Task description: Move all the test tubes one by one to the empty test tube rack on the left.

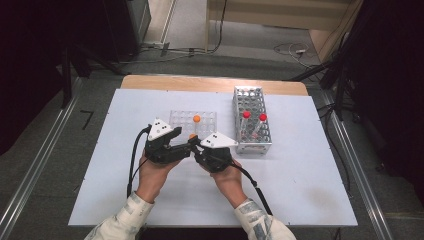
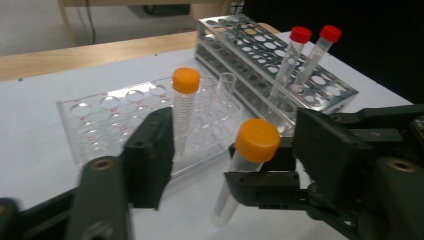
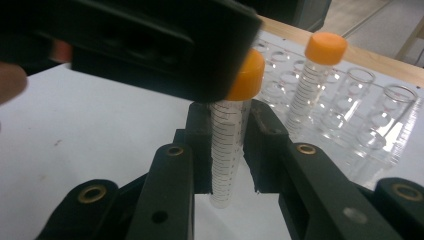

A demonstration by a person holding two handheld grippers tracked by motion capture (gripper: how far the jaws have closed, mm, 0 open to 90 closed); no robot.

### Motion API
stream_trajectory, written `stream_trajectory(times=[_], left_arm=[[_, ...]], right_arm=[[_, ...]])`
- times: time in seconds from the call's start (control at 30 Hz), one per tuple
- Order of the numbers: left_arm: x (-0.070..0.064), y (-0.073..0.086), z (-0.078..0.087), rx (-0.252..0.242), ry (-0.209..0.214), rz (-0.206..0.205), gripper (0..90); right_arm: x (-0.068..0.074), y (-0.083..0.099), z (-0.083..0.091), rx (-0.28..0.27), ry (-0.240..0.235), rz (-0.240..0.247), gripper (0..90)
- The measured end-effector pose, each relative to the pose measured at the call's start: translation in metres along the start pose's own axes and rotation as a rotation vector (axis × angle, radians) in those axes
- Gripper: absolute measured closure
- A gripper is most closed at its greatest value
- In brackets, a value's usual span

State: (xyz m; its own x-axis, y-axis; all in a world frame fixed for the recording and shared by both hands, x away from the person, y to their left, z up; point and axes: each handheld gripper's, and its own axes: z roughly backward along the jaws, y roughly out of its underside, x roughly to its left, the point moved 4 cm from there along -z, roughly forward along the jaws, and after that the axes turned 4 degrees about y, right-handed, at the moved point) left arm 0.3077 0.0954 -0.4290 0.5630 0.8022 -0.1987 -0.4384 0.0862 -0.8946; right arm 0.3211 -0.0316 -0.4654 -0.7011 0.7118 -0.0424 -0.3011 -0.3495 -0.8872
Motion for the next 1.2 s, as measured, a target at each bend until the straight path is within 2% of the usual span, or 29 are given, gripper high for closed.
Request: stream_trajectory(times=[0.2,0.27,0.3,0.47,0.63,0.7,0.77,0.83,0.97,1.2], left_arm=[[-0.003,0.003,-0.003,0.017,0.037,-0.033,60.0],[-0.003,0.005,-0.004,0.022,0.038,-0.037,67.6],[-0.003,0.005,-0.004,0.024,0.037,-0.044,68.7],[-0.003,0.005,-0.005,0.029,0.041,-0.051,69.9],[-0.005,0.005,-0.006,0.031,0.038,-0.048,70.0],[-0.004,0.005,-0.006,0.031,0.033,-0.047,70.0],[-0.004,0.005,-0.007,0.029,0.029,-0.041,70.0],[-0.002,0.002,-0.008,0.025,0.023,-0.043,70.0],[0.002,-0.004,-0.008,0.017,0.02,-0.02,70.0],[0.011,-0.019,-0.01,0.01,-0.016,-0.018,70.0]], right_arm=[[0.004,-0.003,-0.001,-0.007,-0.011,0.004,71.5],[0.005,-0.003,0.0,-0.003,-0.01,0.003,71.5],[0.005,-0.003,0.0,-0.002,-0.011,0.003,71.5],[0.005,-0.002,0.001,0.005,-0.015,0.007,68.7],[0.002,0.0,0.005,0.025,-0.057,-0.005,44.6],[-0.001,0.004,0.008,0.062,-0.077,-0.006,35.3],[-0.005,0.01,0.014,0.08,-0.069,0.009,33.9],[-0.011,0.016,0.022,0.09,-0.059,0.008,31.7],[-0.027,0.028,0.039,0.101,-0.03,0.002,29.6],[-0.047,0.039,0.063,0.093,0.01,-0.02,29.5]])
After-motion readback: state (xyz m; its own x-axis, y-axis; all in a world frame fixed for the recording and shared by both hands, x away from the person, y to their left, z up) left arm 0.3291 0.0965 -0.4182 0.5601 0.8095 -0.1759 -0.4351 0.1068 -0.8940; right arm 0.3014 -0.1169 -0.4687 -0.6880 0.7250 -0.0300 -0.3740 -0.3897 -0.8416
